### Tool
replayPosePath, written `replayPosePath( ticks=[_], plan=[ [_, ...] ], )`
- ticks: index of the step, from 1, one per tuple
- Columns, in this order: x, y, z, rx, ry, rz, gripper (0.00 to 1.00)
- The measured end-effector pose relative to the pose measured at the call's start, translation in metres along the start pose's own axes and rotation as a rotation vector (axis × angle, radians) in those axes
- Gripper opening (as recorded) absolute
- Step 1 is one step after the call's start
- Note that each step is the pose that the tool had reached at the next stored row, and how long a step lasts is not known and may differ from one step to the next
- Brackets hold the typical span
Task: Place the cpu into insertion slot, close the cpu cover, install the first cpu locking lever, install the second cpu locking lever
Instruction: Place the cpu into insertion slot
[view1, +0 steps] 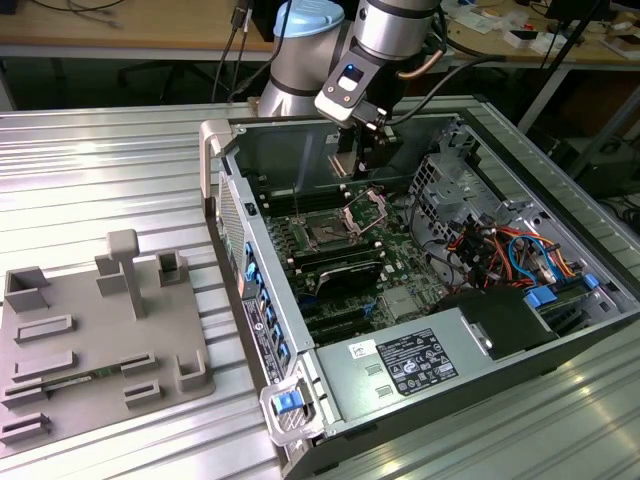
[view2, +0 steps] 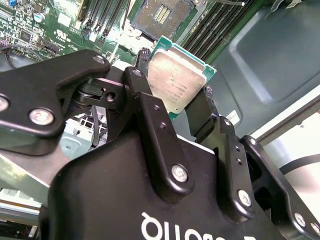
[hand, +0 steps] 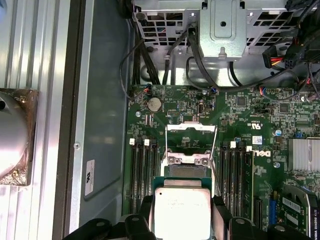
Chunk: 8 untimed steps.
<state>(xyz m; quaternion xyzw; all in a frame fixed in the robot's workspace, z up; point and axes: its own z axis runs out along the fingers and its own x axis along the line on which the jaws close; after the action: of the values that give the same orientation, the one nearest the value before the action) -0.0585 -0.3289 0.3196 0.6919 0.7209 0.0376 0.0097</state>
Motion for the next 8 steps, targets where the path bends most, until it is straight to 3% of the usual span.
replayPosePath(
  ticks=[8],
  plan=[
    [0.0000,0.0000,0.0002,-0.0001,0.0001,0.000,0.55]
  ],
)
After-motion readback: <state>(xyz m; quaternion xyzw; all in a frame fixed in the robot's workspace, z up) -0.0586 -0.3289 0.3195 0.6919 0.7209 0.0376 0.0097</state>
